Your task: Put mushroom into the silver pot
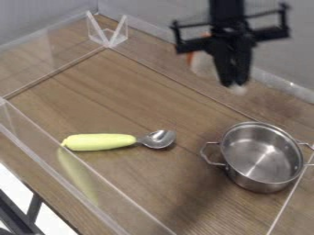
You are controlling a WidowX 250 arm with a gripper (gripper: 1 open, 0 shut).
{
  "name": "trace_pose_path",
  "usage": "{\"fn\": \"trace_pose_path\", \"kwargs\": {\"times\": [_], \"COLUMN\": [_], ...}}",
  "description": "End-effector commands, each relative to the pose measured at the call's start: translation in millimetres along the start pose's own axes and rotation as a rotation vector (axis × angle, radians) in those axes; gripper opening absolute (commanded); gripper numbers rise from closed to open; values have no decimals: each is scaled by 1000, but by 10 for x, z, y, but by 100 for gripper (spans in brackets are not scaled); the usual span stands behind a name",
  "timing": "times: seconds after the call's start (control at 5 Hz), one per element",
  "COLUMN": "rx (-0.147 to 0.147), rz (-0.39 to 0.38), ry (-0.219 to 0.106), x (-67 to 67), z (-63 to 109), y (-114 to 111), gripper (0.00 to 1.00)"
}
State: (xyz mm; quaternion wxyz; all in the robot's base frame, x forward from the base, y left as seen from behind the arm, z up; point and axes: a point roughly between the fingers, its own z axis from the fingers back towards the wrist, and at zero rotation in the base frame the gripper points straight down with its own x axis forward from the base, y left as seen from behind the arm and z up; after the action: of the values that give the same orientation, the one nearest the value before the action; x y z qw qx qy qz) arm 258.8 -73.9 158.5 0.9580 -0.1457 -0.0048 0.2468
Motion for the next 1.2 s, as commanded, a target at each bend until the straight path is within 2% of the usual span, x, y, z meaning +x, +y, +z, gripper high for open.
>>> {"fn": "trace_pose_path", "kwargs": {"times": [0.0,0.2,0.4,0.6,0.8,1.0], "rx": [-21,-17,-11,-17,-17,-22], "rz": [-112,-232,-320,-417,-402,-340], "ry": [4,47,72,92,84,66], "x": [-239,-440,-557,-585,-534,-540], "z": [52,-33,-154,-248,-309,-348], "y": [-115,-184,-245,-286,-291,-272], "gripper": [0,0,0,0,0,0]}}
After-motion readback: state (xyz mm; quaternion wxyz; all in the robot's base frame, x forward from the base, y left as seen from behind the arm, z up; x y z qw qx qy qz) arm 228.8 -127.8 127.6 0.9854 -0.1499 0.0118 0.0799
